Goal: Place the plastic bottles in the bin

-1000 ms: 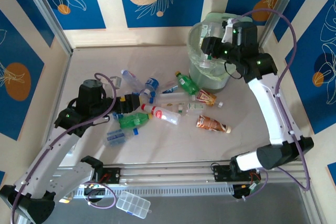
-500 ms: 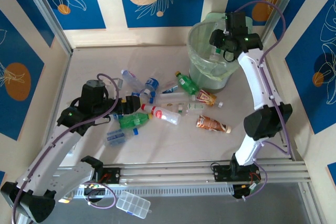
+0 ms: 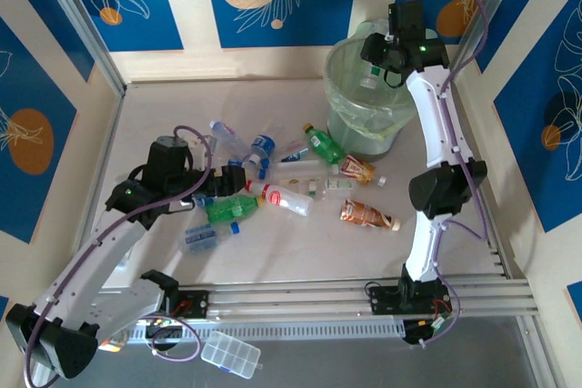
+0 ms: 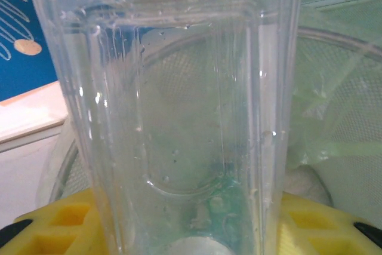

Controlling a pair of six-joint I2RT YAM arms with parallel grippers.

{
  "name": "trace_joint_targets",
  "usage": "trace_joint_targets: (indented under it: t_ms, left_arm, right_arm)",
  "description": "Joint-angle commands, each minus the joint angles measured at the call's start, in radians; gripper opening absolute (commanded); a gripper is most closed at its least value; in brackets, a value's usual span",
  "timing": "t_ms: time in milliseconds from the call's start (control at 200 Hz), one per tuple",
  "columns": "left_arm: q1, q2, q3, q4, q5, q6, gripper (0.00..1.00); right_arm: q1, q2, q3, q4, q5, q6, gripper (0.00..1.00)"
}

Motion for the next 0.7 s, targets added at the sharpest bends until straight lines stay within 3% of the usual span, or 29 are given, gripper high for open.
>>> trace_joint_targets:
  t_ms: [0, 235, 490, 695]
  left_arm:
    - [-0.006, 0.006, 0.01, 0.011, -0.002, 0.018, 0.94]
    - [-0.006, 0.019, 0.001, 0.018, -0.005, 0.013, 0.94]
    - [-0.007, 0.03, 0.003, 0.011, -0.013, 0.015, 0.94]
    - [-0.006, 0.021, -0.002, -0.016, -0.042, 0.018, 0.94]
  right_arm:
    - [0.007, 0.103, 0.079, -0.124, -0.03, 0.004, 0.39]
    - [0.045, 0.143, 0.004, -0.139, 0.008, 0.04, 0.39]
    - [0.019, 0.326, 0.198, -0.252, -0.005, 0.046, 0.41]
    - [0.02, 0.373, 0.198, -0.257, -0.002, 0.029, 0.48]
